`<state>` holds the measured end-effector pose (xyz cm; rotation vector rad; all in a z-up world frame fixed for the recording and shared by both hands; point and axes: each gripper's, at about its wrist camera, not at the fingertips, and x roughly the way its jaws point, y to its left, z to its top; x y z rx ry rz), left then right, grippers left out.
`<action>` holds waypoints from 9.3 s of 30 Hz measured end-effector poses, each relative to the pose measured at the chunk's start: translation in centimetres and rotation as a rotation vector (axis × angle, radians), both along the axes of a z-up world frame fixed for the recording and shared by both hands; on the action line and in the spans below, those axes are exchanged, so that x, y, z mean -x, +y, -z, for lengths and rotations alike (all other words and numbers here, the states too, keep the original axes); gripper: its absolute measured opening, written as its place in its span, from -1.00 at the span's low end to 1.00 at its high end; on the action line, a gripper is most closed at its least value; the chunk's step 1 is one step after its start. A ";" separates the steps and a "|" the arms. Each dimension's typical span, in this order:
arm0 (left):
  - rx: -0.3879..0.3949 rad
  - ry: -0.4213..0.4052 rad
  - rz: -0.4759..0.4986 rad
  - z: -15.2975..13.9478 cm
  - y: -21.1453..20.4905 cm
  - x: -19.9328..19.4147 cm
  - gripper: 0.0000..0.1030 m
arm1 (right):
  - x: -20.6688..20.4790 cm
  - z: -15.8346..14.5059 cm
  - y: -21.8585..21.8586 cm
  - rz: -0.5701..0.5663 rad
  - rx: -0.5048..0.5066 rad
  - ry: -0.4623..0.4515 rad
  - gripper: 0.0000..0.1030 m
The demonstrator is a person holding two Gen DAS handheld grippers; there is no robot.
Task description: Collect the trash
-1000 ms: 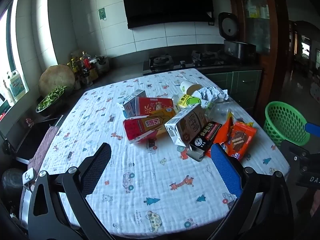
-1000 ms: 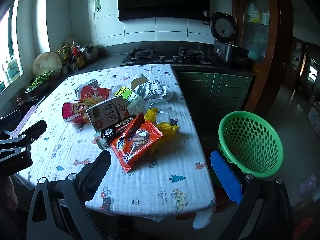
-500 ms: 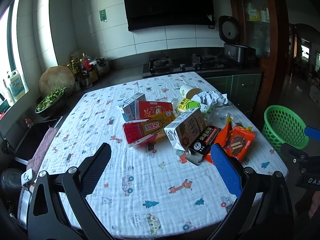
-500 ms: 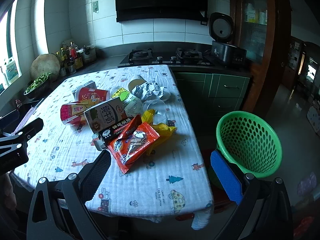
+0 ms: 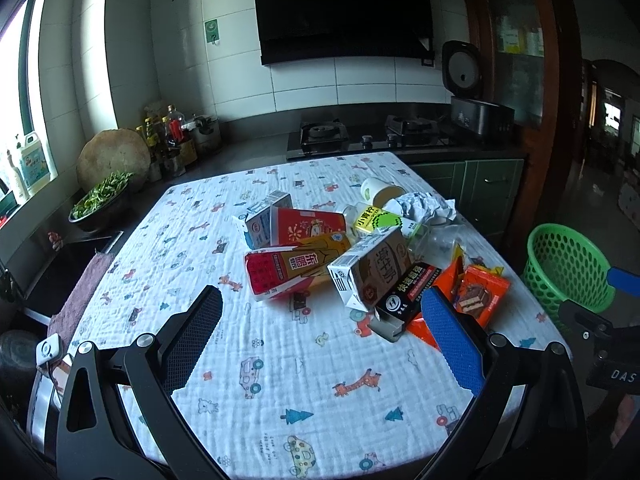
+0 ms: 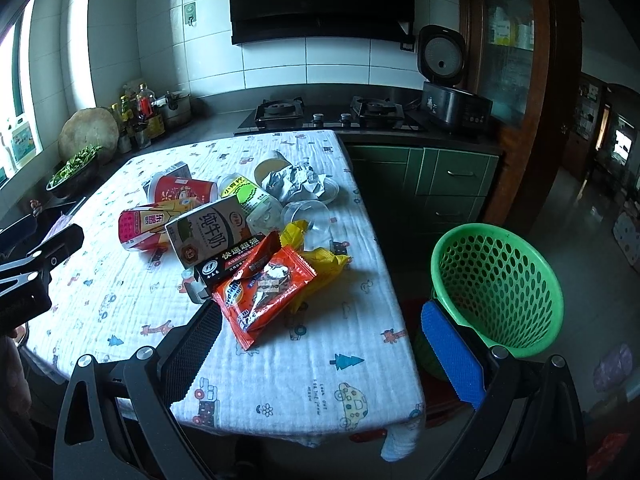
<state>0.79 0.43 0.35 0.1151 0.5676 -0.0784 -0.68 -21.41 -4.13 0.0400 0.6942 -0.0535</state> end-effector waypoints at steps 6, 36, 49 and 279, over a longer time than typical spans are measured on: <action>0.009 -0.008 0.006 -0.1 0.0 0.0 0.90 | -0.3 0.1 0.1 0.004 0.005 0.006 0.89; 0.049 -0.001 0.034 -0.8 0.5 -1.0 0.90 | -0.6 -0.2 -0.2 0.010 0.019 -0.003 0.89; 0.048 -0.022 0.051 -0.9 0.4 -1.1 0.90 | -0.9 -0.3 -0.2 0.011 0.022 -0.006 0.89; 0.169 0.431 0.406 8.6 -3.6 -19.5 0.09 | -9.6 6.2 -2.0 -0.088 -0.231 0.103 0.32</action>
